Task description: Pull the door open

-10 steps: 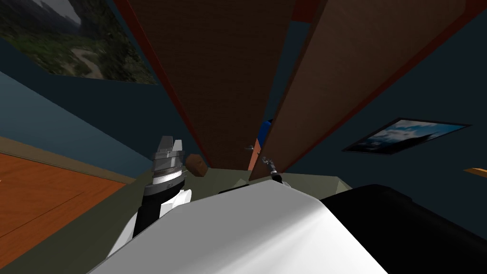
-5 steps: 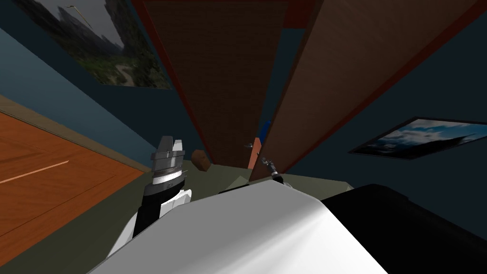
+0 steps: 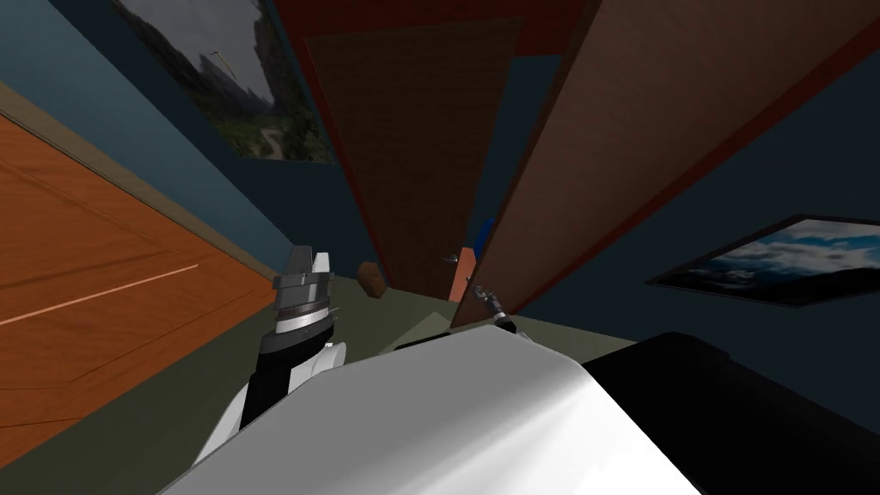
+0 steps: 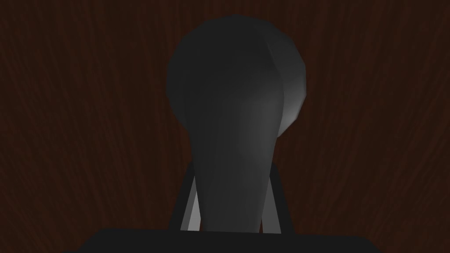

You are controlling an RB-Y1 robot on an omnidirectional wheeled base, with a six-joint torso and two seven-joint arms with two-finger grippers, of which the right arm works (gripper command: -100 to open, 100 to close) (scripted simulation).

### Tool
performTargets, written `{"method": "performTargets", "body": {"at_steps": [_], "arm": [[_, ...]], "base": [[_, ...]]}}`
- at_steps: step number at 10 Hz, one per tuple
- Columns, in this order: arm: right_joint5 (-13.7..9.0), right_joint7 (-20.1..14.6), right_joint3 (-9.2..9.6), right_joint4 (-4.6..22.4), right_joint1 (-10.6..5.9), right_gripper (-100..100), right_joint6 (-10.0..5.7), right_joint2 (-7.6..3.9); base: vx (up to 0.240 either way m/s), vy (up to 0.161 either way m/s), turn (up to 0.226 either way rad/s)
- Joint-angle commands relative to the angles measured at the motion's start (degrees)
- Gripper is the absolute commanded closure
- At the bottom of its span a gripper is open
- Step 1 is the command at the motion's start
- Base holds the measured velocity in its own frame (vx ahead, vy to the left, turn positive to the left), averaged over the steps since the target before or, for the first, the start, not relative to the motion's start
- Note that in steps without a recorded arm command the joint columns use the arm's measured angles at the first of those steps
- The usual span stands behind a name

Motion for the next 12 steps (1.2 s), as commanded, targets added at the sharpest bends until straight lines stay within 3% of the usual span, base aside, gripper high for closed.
{"method": "performTargets", "body": {"at_steps": [1,6,7,12], "arm": [[0.36,-0.15,0.34,1.77,-0.22,100,-1.64,0.07],[1.84,-1.98,0.13,3.57,1.72,100,-6.60,-1.32],[1.54,-1.64,-0.06,3.38,1.33,100,-5.92,-1.39],[2.68,-2.44,-0.70,5.25,2.63,100,-9.47,-2.01]], "base": [[-0.145,-0.047,0.064],[-0.195,-0.082,0.196],[-0.098,-0.036,0.034],[-0.204,-0.062,0.198]]}}
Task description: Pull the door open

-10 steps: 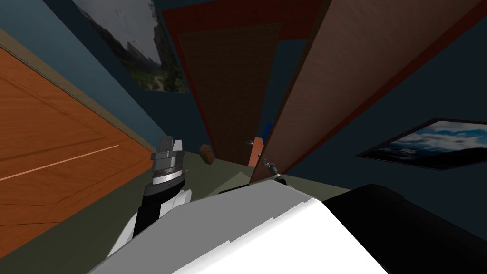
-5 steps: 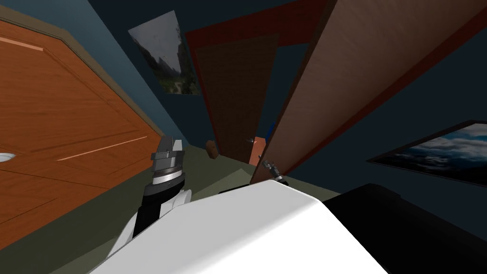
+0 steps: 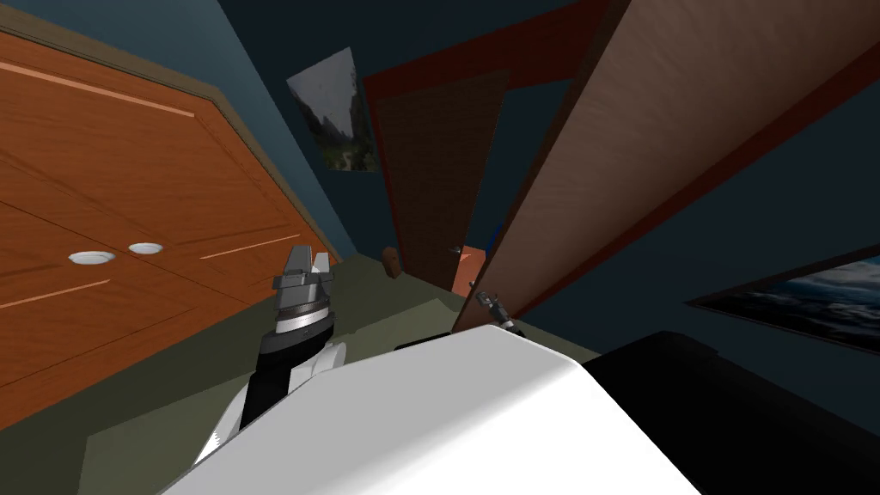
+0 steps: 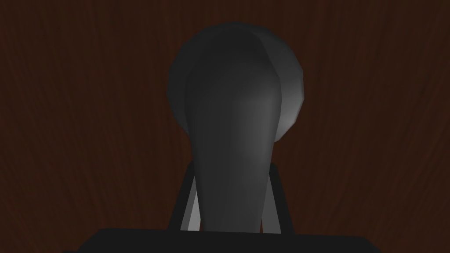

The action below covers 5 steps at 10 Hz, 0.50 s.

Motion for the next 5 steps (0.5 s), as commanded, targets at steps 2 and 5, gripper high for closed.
{"method": "performTargets", "body": {"at_steps": [2,5], "arm": [[0.44,-0.05,0.00,2.08,-0.20,100,-2.13,-0.15],[1.01,-0.43,-0.41,3.21,0.38,100,-4.16,-0.54]], "base": [[-0.147,-0.014,0.060],[-0.216,-0.080,0.184]]}}
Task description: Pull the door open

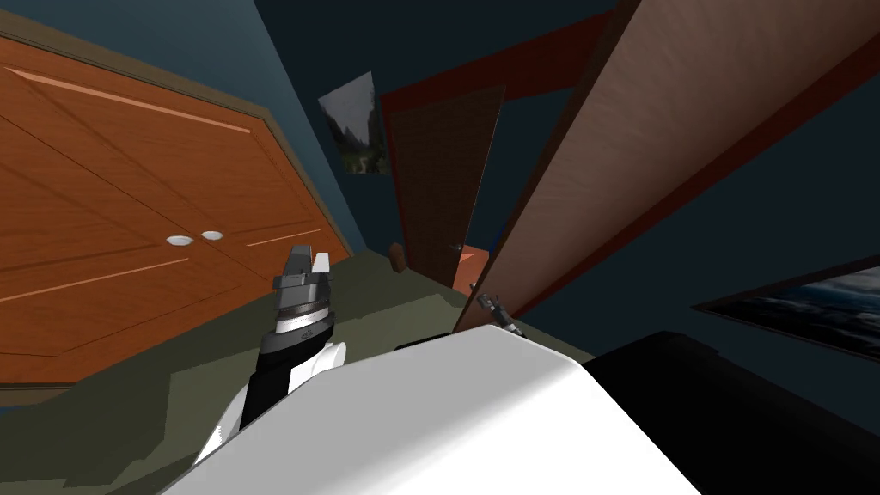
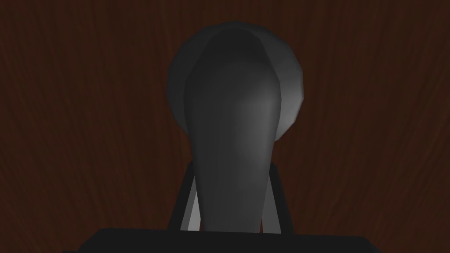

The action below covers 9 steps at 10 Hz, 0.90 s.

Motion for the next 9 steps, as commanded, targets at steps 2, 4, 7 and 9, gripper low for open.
{"method": "performTargets", "body": {"at_steps": [2,4,7,9], "arm": [[0.42,-0.12,-0.30,0.74,0.40,100,-1.08,-0.04],[0.77,-0.19,-0.69,1.41,0.70,100,-2.16,-0.15],[1.46,-0.32,-1.48,2.75,1.29,100,-4.32,-0.37],[1.81,-0.39,-1.88,3.43,1.60,100,-5.42,-0.49]], "base": [[-0.132,-0.038,0.141],[-0.244,-0.088,0.216],[-0.233,-0.070,0.212],[-0.227,-0.072,0.164]]}}
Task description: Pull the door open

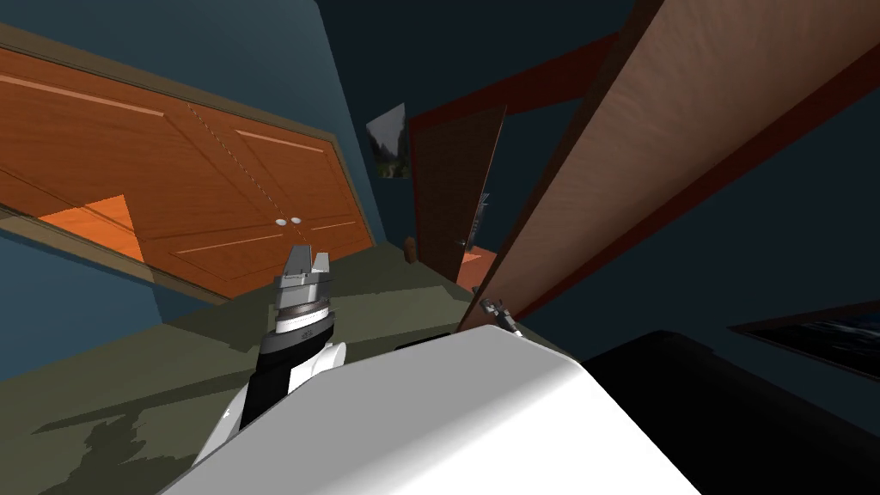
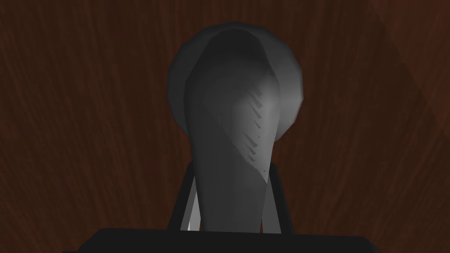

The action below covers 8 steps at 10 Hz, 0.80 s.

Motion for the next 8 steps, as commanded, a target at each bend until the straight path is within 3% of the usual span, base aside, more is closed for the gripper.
{"method": "performTargets", "body": {"at_steps": [1,2,3,8], "arm": [[0.35,-0.10,-0.27,0.52,0.31,100,-1.17,0.05],[0.20,-0.02,-0.19,0.48,0.10,100,-0.59,-0.03],[-1.28,0.41,1.63,0.55,-0.41,100,-0.03,-0.22],[-5.75,1.60,6.75,0.31,-2.12,100,1.79,-0.91]], "base": [[-0.210,-0.071,0.174],[-0.092,-0.030,0.031],[-0.105,-0.002,0.046],[-0.149,-0.025,0.069]]}}
